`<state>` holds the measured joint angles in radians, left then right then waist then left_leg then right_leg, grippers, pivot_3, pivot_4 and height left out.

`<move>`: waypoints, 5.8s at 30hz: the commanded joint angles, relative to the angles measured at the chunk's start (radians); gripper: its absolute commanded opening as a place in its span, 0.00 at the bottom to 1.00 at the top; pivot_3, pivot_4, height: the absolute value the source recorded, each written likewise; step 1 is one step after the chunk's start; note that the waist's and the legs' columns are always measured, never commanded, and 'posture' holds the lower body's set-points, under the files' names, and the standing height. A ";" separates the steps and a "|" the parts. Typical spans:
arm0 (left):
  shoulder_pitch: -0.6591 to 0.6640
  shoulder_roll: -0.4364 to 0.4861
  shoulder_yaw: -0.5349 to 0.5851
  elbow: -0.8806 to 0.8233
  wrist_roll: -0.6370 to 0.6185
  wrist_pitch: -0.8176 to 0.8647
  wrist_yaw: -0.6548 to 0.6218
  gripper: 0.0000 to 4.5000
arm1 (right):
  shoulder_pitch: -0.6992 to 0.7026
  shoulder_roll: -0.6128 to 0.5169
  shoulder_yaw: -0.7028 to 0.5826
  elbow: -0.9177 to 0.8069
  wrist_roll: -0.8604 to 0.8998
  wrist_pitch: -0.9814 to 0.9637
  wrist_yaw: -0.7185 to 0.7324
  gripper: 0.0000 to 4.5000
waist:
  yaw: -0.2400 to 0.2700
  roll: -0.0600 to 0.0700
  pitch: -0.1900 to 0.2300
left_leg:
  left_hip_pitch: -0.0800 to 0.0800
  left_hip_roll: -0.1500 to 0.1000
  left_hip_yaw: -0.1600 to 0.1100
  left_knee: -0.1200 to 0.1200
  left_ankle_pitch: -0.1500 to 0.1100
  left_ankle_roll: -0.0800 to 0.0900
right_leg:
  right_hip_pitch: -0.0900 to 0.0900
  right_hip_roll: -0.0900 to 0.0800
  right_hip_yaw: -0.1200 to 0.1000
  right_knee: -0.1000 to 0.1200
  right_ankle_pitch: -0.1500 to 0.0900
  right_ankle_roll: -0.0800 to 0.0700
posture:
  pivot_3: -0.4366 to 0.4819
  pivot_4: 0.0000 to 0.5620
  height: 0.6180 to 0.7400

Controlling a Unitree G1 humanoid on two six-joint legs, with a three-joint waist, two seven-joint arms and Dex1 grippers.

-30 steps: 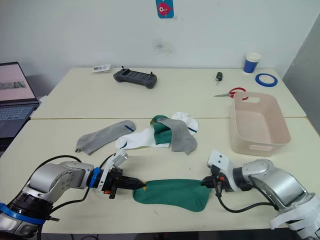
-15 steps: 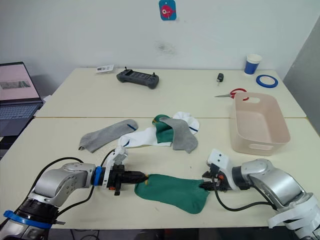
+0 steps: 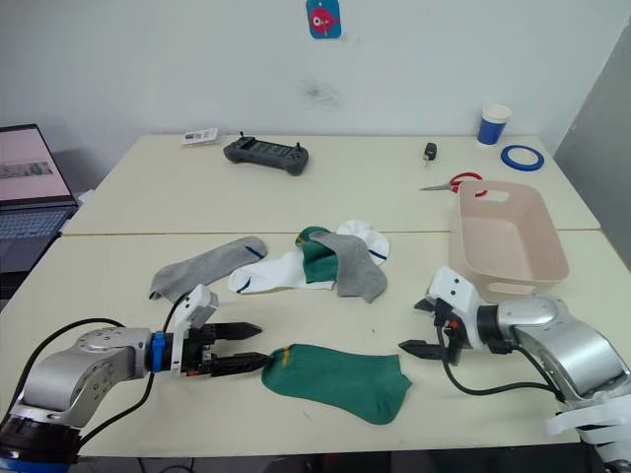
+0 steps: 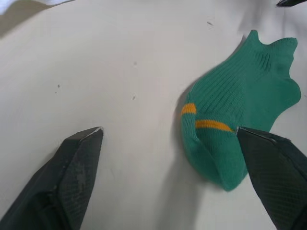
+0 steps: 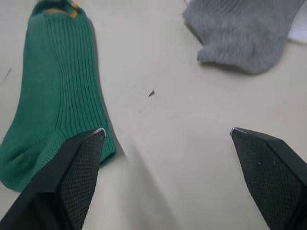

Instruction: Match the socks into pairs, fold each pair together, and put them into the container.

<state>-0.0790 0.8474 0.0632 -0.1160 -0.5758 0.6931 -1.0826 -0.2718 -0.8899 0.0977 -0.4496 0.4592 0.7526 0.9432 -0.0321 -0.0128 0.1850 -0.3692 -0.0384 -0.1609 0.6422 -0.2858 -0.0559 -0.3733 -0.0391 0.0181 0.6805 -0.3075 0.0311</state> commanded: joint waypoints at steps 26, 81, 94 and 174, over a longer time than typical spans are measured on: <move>-0.419 -0.443 0.006 0.247 0.080 -0.063 0.466 0.99 | 0.110 0.126 -0.091 -0.373 -0.007 -0.085 -0.264 1.00 | 0.027 -0.002 0.000 | -0.004 -0.002 0.001 0.002 0.010 -0.007 | 0.000 0.001 -0.001 -0.001 0.004 0.007 | 0.48 0.27 1.00; -0.613 0.002 0.001 0.187 0.061 0.187 0.278 0.01 | 0.093 0.148 -0.038 -0.370 -0.014 -0.088 -0.287 1.00 | 0.012 -0.003 0.001 | -0.011 -0.003 0.000 0.002 0.011 -0.009 | -0.007 0.001 -0.002 -0.001 0.007 0.003 | 0.48 0.27 1.00; -0.550 -0.197 0.116 -0.018 -0.138 0.475 0.400 0.01 | 0.106 0.155 -0.033 -0.373 -0.019 -0.089 -0.296 1.00 | 0.011 -0.004 0.001 | -0.012 -0.003 -0.001 0.003 0.011 -0.007 | -0.006 0.001 -0.002 0.000 0.007 0.004 | 0.48 0.27 1.00; -0.310 -0.318 -0.188 0.136 0.267 -0.410 0.102 1.00 | 0.159 0.217 0.096 -0.210 -0.669 -0.453 -0.316 0.01 | 0.024 -0.004 0.001 | -0.012 -0.003 0.001 0.002 0.016 -0.008 | -0.008 0.002 -0.002 -0.001 0.012 0.002 | 0.48 0.27 1.00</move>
<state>-0.3697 0.5341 -0.1195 0.0163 -0.3190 0.3164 -0.9654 -0.1219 -0.6435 0.2649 -0.6067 -0.2660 0.3745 0.5787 -0.0078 -0.0163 0.1858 -0.3808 -0.0414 -0.1600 0.6444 -0.2701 -0.0639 -0.3807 -0.0371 0.0164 0.6798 -0.2958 0.0333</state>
